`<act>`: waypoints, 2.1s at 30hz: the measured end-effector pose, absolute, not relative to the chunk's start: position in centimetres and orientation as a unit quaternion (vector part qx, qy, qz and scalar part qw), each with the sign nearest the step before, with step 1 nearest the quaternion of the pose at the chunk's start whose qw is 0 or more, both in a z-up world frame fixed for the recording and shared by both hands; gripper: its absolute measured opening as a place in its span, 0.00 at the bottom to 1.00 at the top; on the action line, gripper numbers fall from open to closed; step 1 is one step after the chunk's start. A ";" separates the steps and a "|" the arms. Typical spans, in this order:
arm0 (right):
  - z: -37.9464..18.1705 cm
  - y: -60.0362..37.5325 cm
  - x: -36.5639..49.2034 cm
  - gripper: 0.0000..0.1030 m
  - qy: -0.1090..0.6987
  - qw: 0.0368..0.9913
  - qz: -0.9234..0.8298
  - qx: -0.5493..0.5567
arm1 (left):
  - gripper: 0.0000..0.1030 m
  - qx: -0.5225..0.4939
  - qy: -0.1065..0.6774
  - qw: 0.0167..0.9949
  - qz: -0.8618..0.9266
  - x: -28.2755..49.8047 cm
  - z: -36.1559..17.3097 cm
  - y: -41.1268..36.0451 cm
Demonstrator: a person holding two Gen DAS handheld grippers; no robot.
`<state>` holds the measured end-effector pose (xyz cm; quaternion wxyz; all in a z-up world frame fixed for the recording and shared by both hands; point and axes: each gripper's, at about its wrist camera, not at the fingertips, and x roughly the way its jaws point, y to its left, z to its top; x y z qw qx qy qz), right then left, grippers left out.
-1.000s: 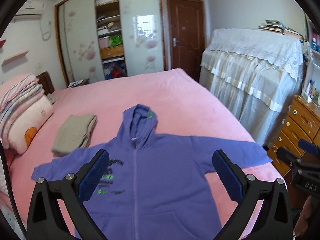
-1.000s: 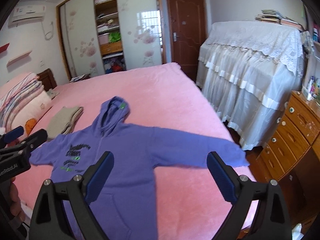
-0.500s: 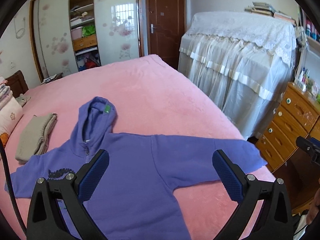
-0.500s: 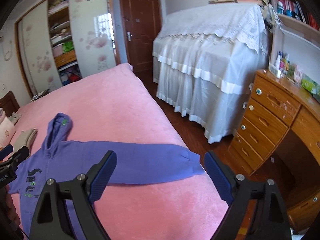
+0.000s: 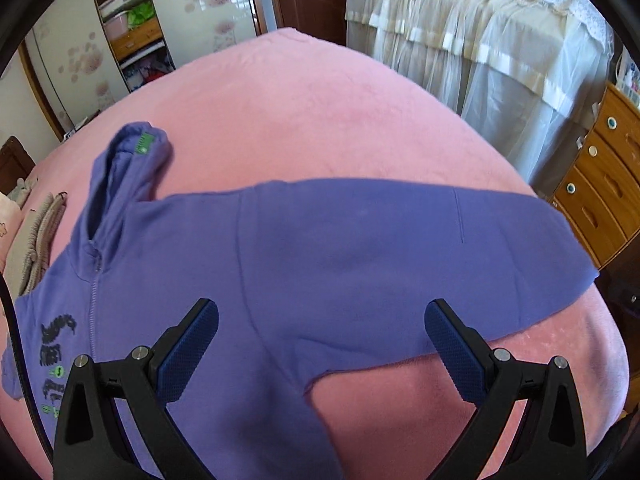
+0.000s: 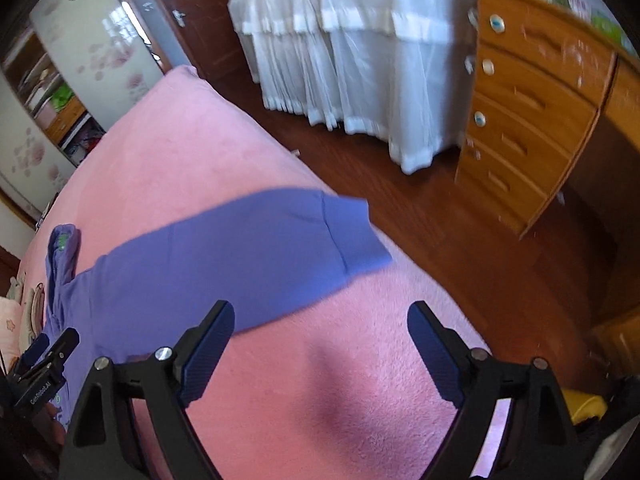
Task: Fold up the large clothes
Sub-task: 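Reach the right tool to the hoodie sleeve cuff near the dresser and grasp it, then lift the cuff with the right tool and carry it across the hoodie chest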
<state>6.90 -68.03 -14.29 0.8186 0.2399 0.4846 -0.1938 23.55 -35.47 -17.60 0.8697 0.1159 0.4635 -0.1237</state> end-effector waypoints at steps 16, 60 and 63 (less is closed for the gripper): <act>-19.0 -69.2 10.3 0.66 0.476 0.807 -0.170 0.305 | 0.99 0.147 0.483 0.855 -0.115 24.6 -23.1 -37.9; 6.4 -50.8 12.1 0.15 0.292 0.944 0.013 0.152 | 0.99 0.079 0.430 0.899 -0.039 21.2 -7.9 -20.7; 7.9 -45.5 12.7 0.15 0.289 0.949 0.048 0.116 | 0.99 0.061 0.416 0.907 -0.014 20.7 -7.1 -15.9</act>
